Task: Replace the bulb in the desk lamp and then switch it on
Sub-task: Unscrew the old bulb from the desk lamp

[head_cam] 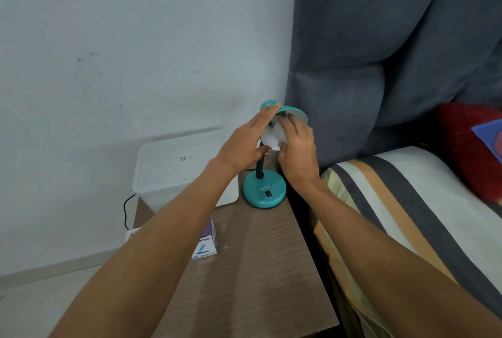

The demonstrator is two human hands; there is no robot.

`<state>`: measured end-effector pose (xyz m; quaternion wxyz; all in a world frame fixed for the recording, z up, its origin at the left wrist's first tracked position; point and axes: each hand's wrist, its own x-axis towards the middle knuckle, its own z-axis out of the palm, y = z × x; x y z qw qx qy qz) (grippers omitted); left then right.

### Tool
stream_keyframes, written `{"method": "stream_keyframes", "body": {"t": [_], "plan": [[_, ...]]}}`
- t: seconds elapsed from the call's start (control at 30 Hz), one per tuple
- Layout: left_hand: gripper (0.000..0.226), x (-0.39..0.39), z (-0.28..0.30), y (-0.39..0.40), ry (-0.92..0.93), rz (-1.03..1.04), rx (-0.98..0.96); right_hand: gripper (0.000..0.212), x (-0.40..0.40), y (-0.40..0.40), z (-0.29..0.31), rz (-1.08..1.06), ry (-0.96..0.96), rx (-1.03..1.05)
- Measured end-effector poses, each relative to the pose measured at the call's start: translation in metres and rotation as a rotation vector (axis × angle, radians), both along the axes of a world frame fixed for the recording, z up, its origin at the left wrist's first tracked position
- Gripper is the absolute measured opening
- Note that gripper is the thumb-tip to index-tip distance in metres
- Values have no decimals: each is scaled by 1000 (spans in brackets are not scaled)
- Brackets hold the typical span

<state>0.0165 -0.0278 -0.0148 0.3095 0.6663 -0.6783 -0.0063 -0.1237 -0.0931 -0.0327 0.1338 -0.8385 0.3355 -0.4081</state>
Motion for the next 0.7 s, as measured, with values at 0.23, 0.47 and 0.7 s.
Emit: {"method": "stream_keyframes", "body": {"t": [0.23, 0.47, 0.7], "plan": [[103, 0, 0, -2, -13, -8, 11, 65, 2, -1, -4, -61, -80, 186], [102, 0, 2, 0, -31, 5, 15, 69, -1, -3, -4, 0, -20, 68], [103, -2, -1, 0, -30, 8, 2, 69, 1, -4, 0, -4, 35, 2]]}}
